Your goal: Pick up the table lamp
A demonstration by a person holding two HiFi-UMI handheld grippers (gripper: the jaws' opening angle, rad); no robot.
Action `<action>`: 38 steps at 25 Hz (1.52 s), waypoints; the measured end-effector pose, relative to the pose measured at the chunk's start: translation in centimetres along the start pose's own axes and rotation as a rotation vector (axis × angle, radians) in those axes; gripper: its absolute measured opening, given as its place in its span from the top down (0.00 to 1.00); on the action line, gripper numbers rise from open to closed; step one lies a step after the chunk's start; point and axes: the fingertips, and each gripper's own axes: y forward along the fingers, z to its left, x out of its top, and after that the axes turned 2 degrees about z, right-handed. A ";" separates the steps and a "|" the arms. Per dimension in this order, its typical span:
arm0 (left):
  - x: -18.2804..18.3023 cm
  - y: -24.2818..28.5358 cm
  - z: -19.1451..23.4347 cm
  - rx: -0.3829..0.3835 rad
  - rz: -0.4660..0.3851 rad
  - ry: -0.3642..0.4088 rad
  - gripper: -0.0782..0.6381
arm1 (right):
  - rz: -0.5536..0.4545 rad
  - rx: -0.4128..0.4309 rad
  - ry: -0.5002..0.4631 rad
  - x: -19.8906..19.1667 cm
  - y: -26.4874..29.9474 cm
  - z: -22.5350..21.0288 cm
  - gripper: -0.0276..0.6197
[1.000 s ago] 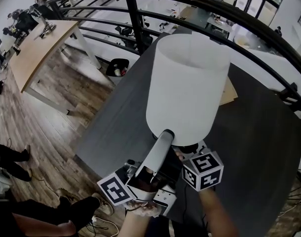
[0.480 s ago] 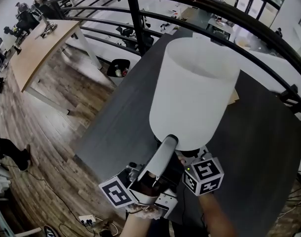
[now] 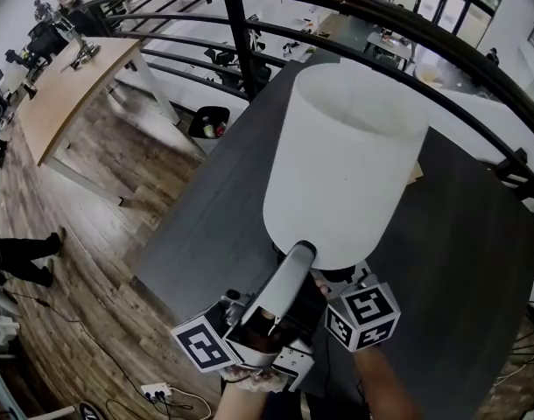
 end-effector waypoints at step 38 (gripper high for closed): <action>-0.9 2.0 -14.4 -0.131 0.062 0.077 0.72 | -0.119 -0.034 -0.022 10.2 -8.4 5.9 0.75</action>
